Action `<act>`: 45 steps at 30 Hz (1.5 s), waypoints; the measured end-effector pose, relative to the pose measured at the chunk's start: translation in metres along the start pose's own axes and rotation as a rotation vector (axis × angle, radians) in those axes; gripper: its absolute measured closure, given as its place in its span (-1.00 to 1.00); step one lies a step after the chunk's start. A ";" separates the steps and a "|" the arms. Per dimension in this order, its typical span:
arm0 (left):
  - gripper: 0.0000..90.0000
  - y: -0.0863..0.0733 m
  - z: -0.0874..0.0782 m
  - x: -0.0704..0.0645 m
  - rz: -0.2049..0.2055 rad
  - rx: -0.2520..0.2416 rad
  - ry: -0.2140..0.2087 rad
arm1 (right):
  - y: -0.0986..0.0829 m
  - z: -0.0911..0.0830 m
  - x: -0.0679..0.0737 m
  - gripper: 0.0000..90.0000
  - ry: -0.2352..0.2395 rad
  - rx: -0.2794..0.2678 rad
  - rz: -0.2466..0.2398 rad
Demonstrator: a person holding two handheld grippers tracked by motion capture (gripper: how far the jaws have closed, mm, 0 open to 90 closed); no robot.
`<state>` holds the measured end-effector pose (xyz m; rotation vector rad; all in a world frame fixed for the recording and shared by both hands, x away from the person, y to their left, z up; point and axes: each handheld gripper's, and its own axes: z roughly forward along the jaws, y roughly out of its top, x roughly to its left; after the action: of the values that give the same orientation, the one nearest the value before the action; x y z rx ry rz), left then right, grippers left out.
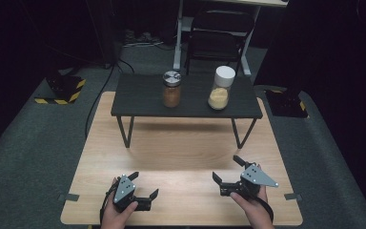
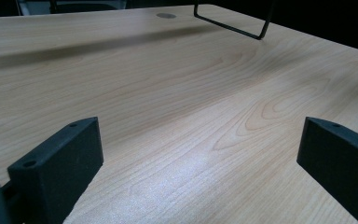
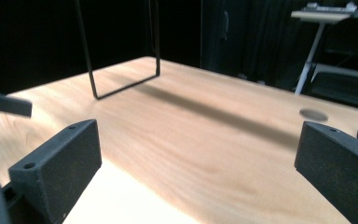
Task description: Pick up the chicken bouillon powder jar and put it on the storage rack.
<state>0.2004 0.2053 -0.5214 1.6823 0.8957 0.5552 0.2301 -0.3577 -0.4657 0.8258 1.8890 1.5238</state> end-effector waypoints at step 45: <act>-0.99 0.012 0.007 -0.014 0.125 0.069 0.026 | -0.043 -0.027 -0.002 -1.00 -0.038 0.179 0.029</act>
<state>0.2005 0.1885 -0.5109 1.8065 0.8412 0.6381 0.2063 -0.3830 -0.5024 0.9581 2.0154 1.3603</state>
